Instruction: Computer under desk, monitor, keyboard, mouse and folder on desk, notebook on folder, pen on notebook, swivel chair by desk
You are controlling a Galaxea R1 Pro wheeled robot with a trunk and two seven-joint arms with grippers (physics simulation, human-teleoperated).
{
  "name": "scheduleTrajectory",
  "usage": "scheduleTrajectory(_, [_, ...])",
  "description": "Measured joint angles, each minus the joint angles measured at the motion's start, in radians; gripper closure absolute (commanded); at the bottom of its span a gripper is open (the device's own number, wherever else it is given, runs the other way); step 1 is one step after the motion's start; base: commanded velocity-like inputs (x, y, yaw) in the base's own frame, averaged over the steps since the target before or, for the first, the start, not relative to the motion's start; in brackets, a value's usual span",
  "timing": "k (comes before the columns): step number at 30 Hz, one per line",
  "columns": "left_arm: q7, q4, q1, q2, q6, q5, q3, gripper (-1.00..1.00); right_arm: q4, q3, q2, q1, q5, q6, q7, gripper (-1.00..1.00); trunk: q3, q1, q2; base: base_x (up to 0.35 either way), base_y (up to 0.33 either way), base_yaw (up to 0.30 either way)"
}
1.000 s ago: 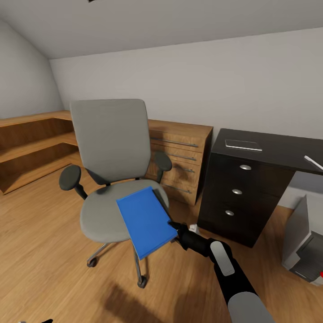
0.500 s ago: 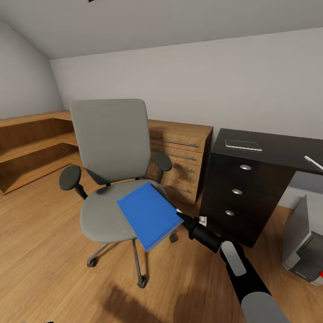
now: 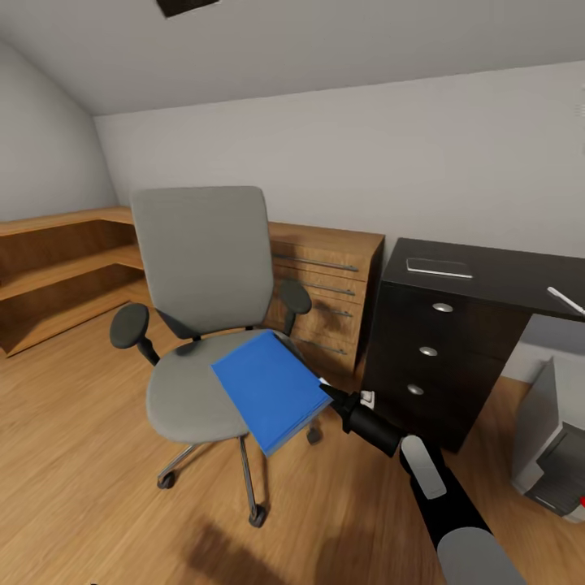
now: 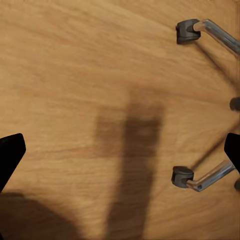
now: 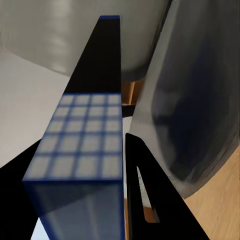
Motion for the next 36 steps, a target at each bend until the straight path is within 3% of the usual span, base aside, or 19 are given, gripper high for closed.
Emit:
scheduleTrajectory(6, [-0.006,-0.031,0.001,-0.006,0.0,0.0,0.0,-1.0,-0.044,0.024,-0.001,-0.003,0.021,0.009,-0.002,1.0,0.023,-0.003,0.001,0.0,0.0,0.0])
scheduleTrajectory(10, [-0.008,-0.099,0.007,-0.022,-0.001,-0.001,0.0,-1.0,-0.149,0.03,-0.004,0.003,0.025,0.013,-0.001,1.0,0.039,-0.005,0.002,0.0,0.0,0.0])
scheduleTrajectory(13, [-0.007,-0.145,0.016,-0.04,-0.001,-0.019,-0.007,-1.0,-0.226,0.03,-0.016,0.006,0.028,0.016,-0.001,1.0,0.05,-0.006,0.003,0.0,0.0,0.0])
scheduleTrajectory(16, [-0.005,-0.168,0.023,-0.051,-0.002,-0.068,-0.019,-1.0,-0.297,0.027,-0.059,0.007,0.026,0.065,0.002,1.0,0.062,-0.007,0.004,0.0,0.0,0.0])
scheduleTrajectory(19, [-0.006,-0.175,0.025,-0.055,-0.003,-0.092,-0.024,-1.0,-0.389,0.022,-0.086,0.01,0.023,0.122,0.001,1.0,0.074,-0.009,0.005,0.0,0.0,0.0])
scheduleTrajectory(28, [-0.007,-0.176,0.026,-0.055,-0.004,-0.103,-0.065,-1.0,-0.545,0.013,-0.097,0.047,0.016,0.195,-0.001,1.0,0.102,-0.043,0.068,0.0,0.0,-0.014])
scheduleTrajectory(31, [-0.009,-0.176,0.026,-0.055,-0.004,-0.103,-0.07,-1.0,-0.579,0.006,-0.097,0.053,0.018,0.24,-0.005,1.0,0.113,-0.055,0.089,0.0,0.0,-0.176])
scheduleTrajectory(32, [-0.011,-0.176,0.026,-0.055,-0.003,-0.1,-0.083,-1.0,-0.597,-0.021,-0.098,0.056,0.015,0.264,-0.007,1.0,0.116,-0.058,0.096,0.0,0.0,-0.251])
scheduleTrajectory(36, [-0.007,-0.176,0.026,-0.053,-0.002,-0.101,-0.112,-1.0,-0.605,-0.06,-0.098,0.057,0.017,0.275,-0.009,1.0,0.131,-0.074,0.124,0.0,0.0,-0.267])
